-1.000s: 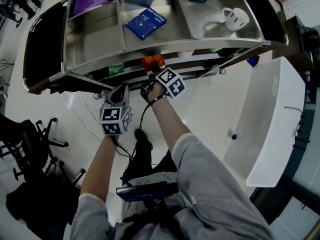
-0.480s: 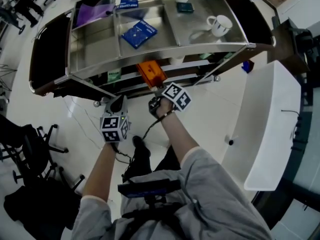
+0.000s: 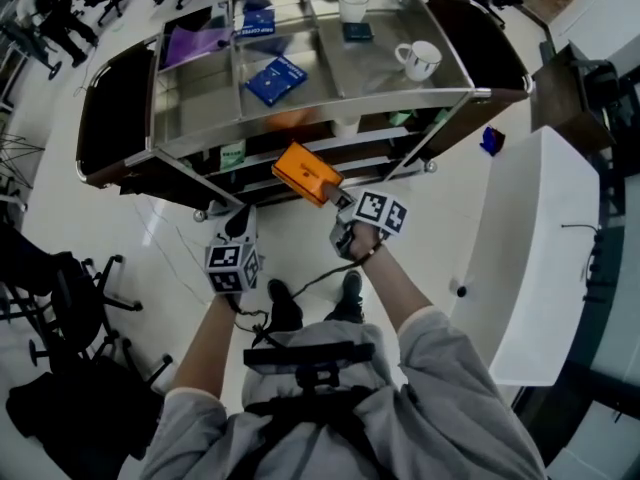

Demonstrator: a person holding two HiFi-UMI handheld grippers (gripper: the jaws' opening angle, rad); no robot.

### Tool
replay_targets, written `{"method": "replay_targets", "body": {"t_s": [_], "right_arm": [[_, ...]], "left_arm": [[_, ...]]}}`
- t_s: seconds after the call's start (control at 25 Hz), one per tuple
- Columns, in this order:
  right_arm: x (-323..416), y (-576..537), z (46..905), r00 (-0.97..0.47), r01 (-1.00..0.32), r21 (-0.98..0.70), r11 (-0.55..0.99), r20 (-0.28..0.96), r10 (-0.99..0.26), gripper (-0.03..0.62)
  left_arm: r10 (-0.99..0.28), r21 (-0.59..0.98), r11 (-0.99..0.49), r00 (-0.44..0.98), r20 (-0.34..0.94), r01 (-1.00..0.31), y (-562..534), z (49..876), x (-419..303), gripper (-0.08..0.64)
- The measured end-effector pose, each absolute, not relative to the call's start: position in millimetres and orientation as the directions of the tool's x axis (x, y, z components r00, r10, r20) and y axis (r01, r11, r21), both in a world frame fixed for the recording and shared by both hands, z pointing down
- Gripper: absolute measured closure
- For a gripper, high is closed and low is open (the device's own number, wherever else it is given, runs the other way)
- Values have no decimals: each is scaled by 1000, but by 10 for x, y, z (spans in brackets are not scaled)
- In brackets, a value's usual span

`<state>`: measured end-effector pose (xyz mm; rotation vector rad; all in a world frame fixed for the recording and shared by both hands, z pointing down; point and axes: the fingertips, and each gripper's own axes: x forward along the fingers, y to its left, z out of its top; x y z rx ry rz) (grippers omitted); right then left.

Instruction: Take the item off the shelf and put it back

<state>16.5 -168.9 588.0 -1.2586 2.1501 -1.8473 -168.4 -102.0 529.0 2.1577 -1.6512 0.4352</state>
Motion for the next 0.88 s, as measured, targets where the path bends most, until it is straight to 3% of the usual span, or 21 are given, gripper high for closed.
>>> {"method": "replay_targets", "body": {"t_s": [0.52,0.88], "right_arm": [[652,-838,5719,-800,-532,-834,146,439,-409,422],[899,-714,5684,-801,-542,-823,170,443,-403,422]], "left_arm": [[-843,87,-278,287,454,-957,-617,5181,-1590,552],[-848,101,-252,269,457,-963,-503,5228,-1596,553]]}}
